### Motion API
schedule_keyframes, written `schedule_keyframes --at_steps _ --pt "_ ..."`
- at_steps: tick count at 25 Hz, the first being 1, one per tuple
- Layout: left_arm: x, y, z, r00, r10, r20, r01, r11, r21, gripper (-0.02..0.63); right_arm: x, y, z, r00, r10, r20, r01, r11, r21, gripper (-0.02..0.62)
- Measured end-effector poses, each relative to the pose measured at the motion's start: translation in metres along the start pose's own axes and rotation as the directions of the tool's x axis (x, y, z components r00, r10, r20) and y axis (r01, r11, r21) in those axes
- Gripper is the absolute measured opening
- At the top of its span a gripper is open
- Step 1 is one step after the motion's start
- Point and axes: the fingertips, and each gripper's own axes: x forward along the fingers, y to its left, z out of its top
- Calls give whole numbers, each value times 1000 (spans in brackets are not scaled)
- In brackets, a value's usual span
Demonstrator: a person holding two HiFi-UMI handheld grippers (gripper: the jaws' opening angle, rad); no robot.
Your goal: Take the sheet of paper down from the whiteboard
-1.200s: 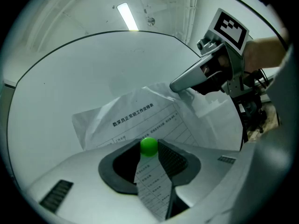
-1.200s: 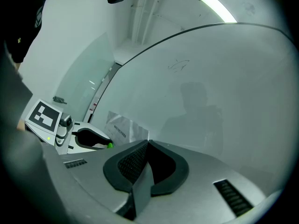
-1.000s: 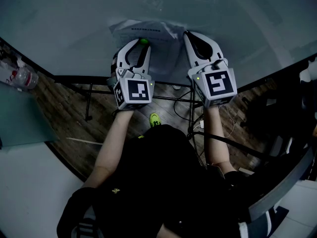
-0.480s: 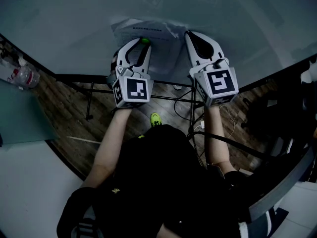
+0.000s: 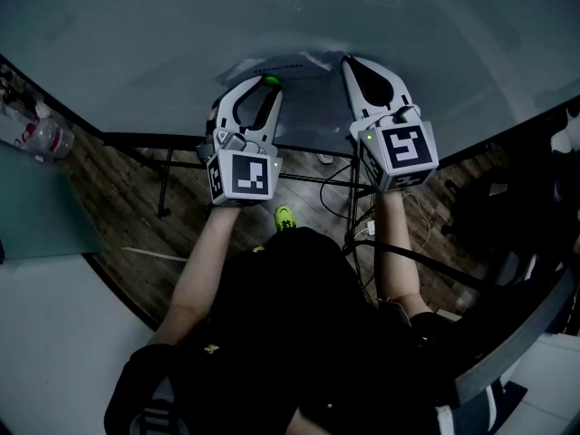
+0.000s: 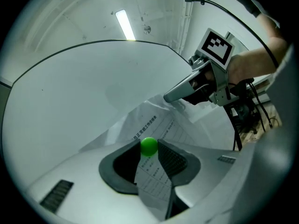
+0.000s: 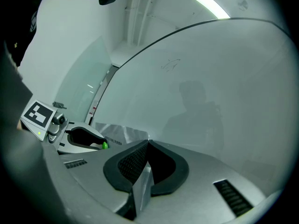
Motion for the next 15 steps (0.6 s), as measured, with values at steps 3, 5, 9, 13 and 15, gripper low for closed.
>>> schedule_keyframes --at_steps 3,5,9,13,15 --pt "-5 0 3 1000 5 7 -5 1000 7 123 -3 0 -1 1000 0 3 0 1000 -5 -8" --pt "-9 1 4 1000 10 5 -10 1000 7 123 -6 3 1 1000 3 1 -3 1000 3 -8" --pt "-15 0 2 1000 7 -8 -7 1000 13 123 -11 8 3 1000 11 16 -11 1000 10 -8" --pt "-21 -2 0 1000 3 -20 -3 1000 10 123 -17 14 7 1000 19 24 -19 1000 13 -8" --pt "-25 -5 -1 1000 0 -20 0 1000 7 123 -23 18 7 1000 17 18 -18 1000 12 -8"
